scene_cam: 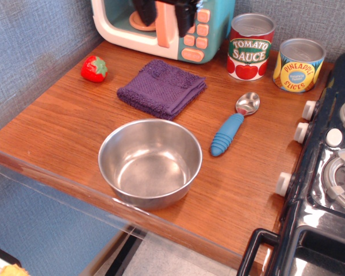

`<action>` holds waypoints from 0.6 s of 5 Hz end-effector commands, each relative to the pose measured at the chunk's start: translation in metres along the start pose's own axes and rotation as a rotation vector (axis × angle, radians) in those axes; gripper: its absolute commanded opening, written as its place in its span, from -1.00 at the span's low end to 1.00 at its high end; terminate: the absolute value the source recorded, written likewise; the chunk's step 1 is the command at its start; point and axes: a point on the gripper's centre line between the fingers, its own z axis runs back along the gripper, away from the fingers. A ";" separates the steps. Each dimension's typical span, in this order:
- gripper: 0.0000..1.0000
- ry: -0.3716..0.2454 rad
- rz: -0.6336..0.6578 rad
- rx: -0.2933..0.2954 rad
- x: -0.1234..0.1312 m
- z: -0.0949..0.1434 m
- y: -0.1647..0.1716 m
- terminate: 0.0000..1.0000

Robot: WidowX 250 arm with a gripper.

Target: Move the purple cloth to the right of the strawberry.

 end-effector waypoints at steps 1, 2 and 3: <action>1.00 -0.011 0.038 0.031 -0.031 0.033 0.013 -1.00; 1.00 0.012 0.029 0.023 -0.042 0.028 0.014 -1.00; 1.00 0.046 0.026 0.024 -0.049 0.020 0.016 -1.00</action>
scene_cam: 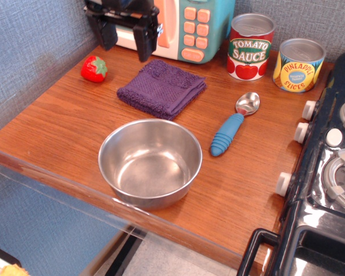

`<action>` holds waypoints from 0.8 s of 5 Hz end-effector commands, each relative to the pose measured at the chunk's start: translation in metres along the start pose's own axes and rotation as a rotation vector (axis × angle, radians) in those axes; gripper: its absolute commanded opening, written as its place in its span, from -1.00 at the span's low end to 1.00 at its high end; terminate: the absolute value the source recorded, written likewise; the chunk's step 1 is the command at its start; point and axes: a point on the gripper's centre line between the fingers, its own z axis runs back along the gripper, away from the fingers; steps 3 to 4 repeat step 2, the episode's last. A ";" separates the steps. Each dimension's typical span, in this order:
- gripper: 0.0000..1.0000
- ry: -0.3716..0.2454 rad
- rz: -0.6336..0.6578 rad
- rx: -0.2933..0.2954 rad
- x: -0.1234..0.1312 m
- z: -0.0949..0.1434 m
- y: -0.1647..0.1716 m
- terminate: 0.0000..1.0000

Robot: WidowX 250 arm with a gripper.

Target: Move the purple cloth to the right of the strawberry.

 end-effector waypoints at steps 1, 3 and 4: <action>1.00 -0.032 -0.003 0.021 0.001 0.019 0.002 -1.00; 1.00 -0.032 -0.003 0.021 0.001 0.019 0.002 1.00; 1.00 -0.032 -0.003 0.021 0.001 0.019 0.002 1.00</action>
